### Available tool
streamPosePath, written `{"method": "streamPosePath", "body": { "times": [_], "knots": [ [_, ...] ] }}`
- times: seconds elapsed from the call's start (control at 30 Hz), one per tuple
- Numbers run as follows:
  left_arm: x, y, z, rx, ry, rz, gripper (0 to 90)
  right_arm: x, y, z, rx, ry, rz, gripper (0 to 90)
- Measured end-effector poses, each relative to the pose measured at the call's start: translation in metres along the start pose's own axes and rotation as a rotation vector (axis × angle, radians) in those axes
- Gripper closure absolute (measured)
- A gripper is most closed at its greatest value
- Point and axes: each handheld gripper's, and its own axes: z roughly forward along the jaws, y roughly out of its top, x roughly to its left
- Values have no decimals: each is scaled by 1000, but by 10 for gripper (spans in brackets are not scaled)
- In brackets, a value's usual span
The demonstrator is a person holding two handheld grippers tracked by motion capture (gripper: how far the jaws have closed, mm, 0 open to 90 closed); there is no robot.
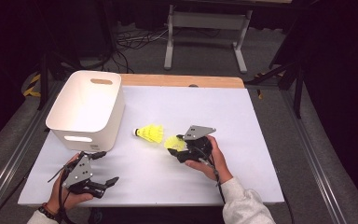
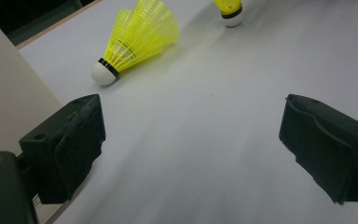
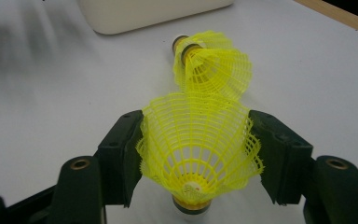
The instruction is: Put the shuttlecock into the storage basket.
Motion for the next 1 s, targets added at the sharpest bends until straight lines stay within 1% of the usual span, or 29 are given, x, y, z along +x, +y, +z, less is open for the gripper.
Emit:
{"method": "streamPosePath", "body": {
  "times": [0.13,0.3,0.4,0.47,0.53,0.7,0.77,1.0],
  "knots": [
    [0,0,0,3,1,0,79,-2,-5,-6,-8,6,11,399],
    [0,0,-1,1,3,3,79,-7,-14,-16,-1,13,19,382],
    [0,0,0,3,1,3,79,-12,-22,-26,15,14,18,342],
    [0,0,0,3,1,2,81,-14,-26,-29,26,3,22,331],
    [0,0,0,2,1,3,80,-18,-32,-33,35,5,29,317],
    [0,0,0,2,-3,0,80,-23,-45,-41,74,-29,29,304],
    [0,1,1,5,-3,3,80,-24,-50,-42,93,-40,28,304],
    [0,0,1,8,-2,5,80,-23,-58,-45,120,-59,23,277]
  ]
}}
